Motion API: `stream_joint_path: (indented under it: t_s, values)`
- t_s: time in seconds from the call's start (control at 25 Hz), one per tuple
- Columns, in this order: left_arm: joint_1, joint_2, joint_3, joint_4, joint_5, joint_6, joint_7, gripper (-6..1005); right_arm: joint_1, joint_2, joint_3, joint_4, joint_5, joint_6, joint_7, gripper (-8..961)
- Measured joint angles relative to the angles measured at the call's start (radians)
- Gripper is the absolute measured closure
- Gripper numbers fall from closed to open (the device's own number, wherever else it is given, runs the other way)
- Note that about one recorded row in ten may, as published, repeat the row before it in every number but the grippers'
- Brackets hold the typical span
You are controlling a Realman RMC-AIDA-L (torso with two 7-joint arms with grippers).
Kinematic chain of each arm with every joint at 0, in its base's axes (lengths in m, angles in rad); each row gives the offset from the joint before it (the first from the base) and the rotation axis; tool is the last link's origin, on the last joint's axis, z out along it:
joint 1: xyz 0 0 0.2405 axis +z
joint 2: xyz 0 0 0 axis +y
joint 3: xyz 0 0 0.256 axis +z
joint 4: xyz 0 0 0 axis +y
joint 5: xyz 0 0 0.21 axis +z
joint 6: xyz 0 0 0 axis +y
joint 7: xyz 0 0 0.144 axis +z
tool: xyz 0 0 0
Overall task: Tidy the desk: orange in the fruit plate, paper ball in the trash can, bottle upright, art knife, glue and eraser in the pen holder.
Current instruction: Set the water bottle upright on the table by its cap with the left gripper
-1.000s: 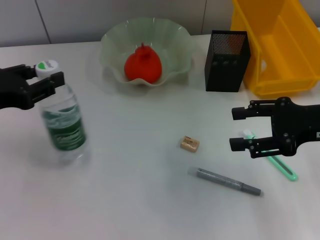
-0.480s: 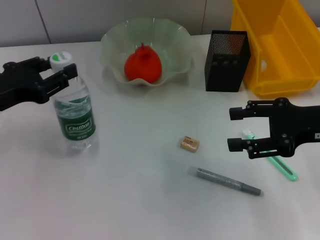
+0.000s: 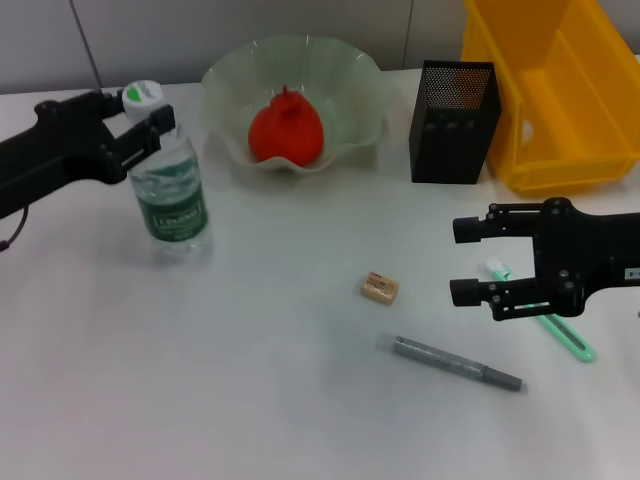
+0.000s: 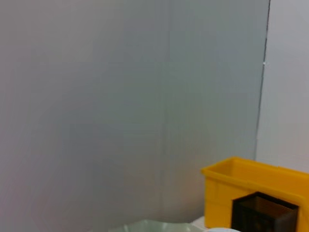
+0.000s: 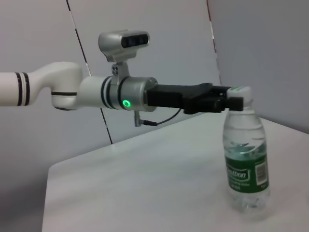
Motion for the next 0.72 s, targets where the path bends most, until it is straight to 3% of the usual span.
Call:
stream_joint_path:
  t_s: [0.72]
  values:
    - [-0.103,-0.002,0.001,-0.163,-0.096,-0.152,0.157,559,0.017,0.0,-0.003,0.035,0.0,0.002,-0.014,184]
